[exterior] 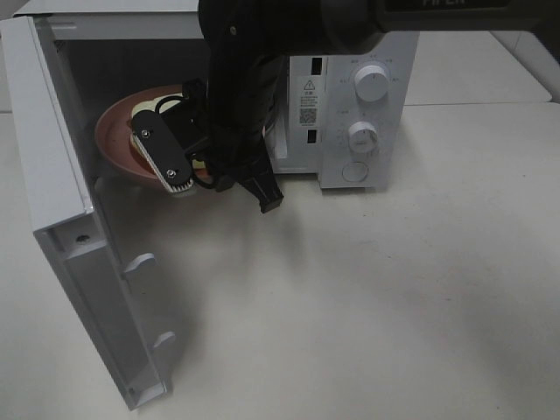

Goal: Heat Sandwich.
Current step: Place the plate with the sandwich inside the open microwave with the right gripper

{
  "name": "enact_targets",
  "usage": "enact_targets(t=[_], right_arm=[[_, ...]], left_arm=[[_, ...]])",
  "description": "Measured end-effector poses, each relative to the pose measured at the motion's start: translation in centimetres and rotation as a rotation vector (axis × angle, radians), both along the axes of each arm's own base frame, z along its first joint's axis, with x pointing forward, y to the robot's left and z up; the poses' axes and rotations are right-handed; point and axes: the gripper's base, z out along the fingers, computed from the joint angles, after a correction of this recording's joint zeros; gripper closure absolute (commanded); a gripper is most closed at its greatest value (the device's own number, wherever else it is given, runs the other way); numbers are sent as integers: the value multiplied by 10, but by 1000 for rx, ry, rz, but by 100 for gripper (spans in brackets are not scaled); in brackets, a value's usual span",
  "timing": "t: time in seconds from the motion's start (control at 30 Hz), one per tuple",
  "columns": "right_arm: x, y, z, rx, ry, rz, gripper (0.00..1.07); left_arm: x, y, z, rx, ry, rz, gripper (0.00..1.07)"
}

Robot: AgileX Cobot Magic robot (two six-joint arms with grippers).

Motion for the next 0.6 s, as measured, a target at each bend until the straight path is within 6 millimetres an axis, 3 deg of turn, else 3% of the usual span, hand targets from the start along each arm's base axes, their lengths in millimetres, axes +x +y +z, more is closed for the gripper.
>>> enact_targets(t=[0.6], right_arm=[[30,20,-7,46,-18,-98,107]], left_arm=[[0,0,0,0,0,0,9]])
